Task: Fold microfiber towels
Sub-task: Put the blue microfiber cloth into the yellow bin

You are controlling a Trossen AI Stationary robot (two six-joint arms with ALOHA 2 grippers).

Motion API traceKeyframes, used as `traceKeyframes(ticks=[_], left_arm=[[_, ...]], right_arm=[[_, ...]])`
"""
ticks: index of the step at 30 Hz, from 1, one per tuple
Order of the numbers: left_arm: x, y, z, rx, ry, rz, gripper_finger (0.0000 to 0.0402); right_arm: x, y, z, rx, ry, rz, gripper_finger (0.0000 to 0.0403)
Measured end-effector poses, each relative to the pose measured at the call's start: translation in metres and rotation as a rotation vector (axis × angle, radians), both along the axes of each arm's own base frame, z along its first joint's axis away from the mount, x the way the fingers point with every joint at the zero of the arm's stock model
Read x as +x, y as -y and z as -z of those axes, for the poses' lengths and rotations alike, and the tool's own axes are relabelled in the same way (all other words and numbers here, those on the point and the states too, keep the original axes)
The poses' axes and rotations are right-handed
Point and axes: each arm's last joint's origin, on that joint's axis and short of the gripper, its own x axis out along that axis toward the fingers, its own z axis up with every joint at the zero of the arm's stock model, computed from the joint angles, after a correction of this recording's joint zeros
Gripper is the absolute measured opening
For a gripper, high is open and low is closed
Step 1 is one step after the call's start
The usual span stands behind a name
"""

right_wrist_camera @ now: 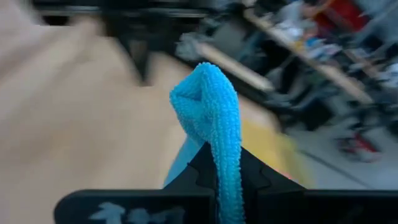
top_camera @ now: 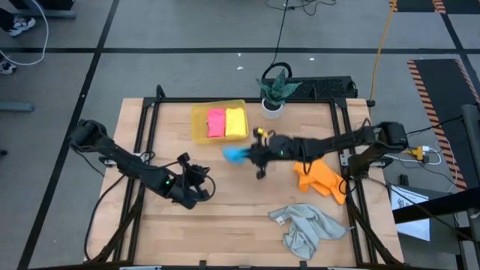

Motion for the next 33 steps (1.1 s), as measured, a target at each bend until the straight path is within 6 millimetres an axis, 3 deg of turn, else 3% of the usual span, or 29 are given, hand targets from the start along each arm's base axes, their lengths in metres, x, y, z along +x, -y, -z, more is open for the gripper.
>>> traceKeyframes(ticks=[6,10,16,21,25,33], left_arm=[[-0.011,0.004,-0.011,-0.014,0.041,0.006,0.0019],[-0.019,0.009,-0.016,-0.002,0.064,0.021,0.0019],[-0.034,0.009,-0.017,0.004,0.092,-0.065,0.0019],[-0.057,-0.023,-0.014,0.025,0.074,-0.365,0.0005],[-0.068,-0.053,-0.009,0.074,0.023,-0.554,0.0006],[-0.090,-0.105,0.017,0.038,0.008,-0.687,0.0002]], right_arm=[[0.016,0.060,-0.023,-0.202,0.084,0.107,0.0006],[0.029,0.097,-0.021,-0.315,0.077,0.163,0.0006],[0.053,0.131,-0.003,-0.248,0.082,0.095,0.0006],[0.074,0.140,0.008,-0.250,0.131,0.104,0.0006],[0.079,0.138,0.006,-0.260,0.185,0.101,0.0006],[0.074,0.131,-0.010,-0.255,0.183,0.093,0.0006]])
